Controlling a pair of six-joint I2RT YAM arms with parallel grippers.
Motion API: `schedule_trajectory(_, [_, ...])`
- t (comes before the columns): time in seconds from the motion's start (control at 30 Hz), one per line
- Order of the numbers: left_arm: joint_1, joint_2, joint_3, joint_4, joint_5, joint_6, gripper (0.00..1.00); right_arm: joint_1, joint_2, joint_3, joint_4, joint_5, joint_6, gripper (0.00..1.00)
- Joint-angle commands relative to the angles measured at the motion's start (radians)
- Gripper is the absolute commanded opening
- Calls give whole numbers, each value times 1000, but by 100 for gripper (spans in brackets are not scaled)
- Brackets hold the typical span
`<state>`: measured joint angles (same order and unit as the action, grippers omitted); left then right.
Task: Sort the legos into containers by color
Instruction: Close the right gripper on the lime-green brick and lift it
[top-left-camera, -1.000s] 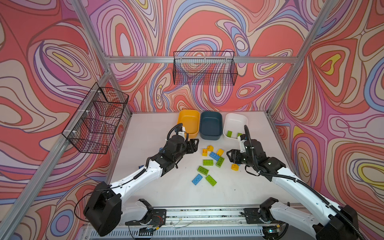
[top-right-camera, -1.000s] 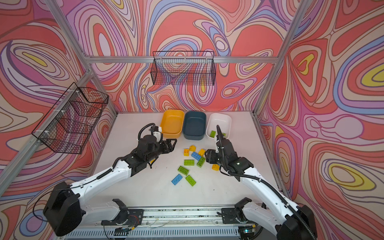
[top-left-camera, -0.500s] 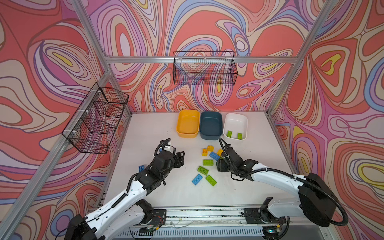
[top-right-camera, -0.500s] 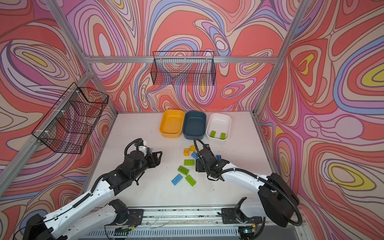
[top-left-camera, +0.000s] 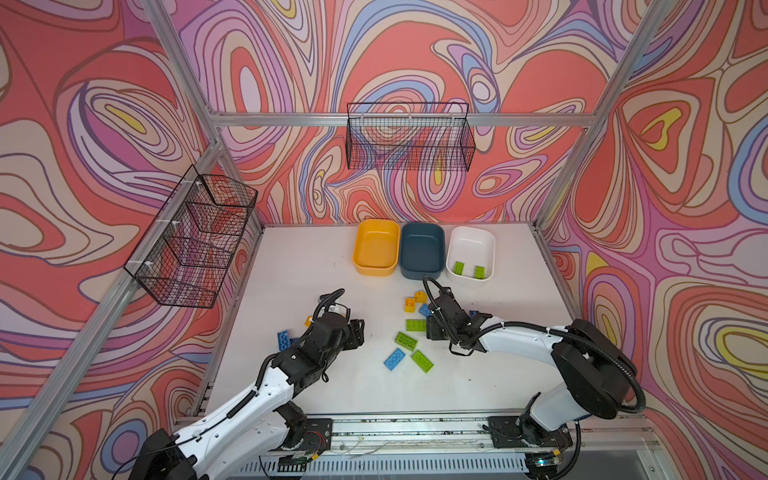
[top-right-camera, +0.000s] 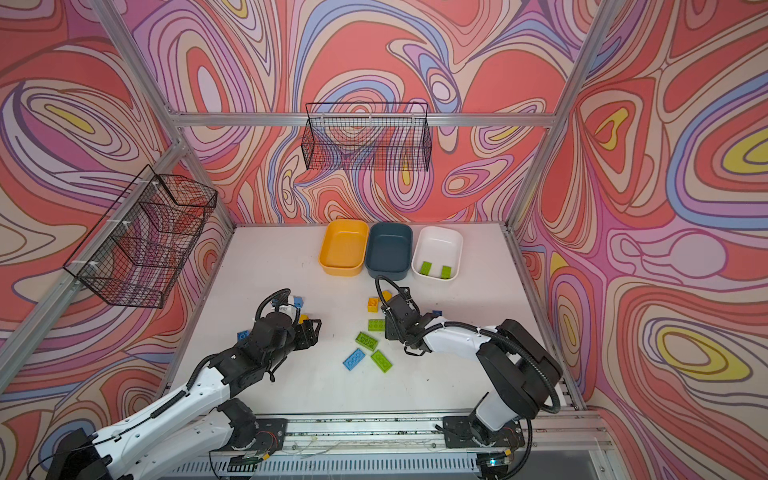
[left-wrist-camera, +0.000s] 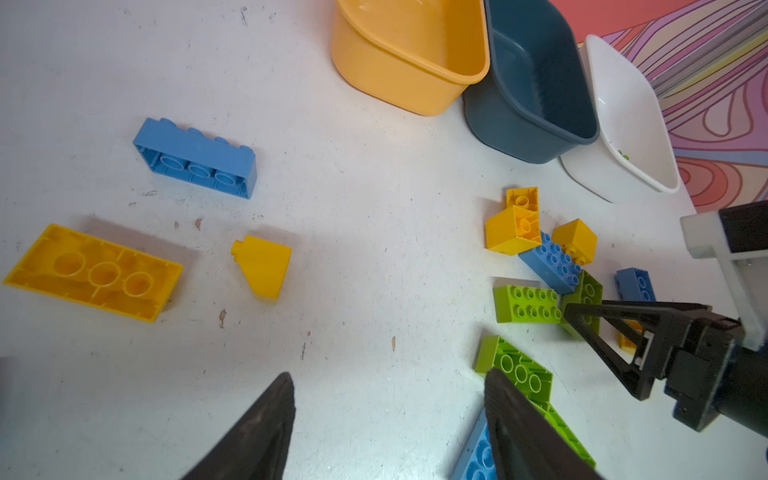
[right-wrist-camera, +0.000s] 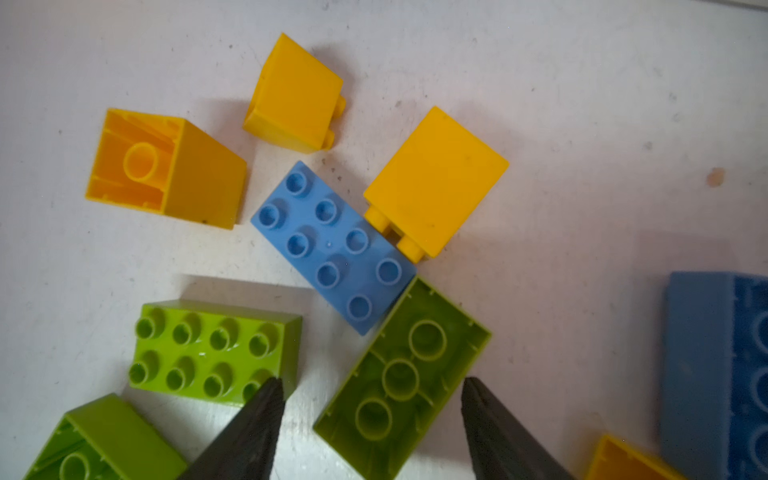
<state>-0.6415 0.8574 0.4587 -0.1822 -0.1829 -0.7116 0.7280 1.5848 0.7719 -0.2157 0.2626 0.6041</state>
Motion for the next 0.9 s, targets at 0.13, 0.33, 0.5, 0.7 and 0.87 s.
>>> schedule_trajectory(0.13, [0, -17, -15, -13, 8, -20, 72, 5, 69, 46, 27, 46, -1, 61])
schedule_trajectory(0.33, [0, -15, -14, -16, 13, -21, 72, 5, 80, 36, 22, 52, -3, 48])
schedule_trajectory(0.5, [0, -5, -15, -6, 22, -23, 72, 4, 31, -6, 38, 34, -2, 38])
schedule_trajectory(0.7, [0, 25, 1, 5, 40, -25, 72, 5, -50, -17, 10, 25, 1, 30])
schedule_trajectory(0.87, [0, 39, 14, 8, 46, -23, 72, 5, -126, 5, -49, 14, -13, 28])
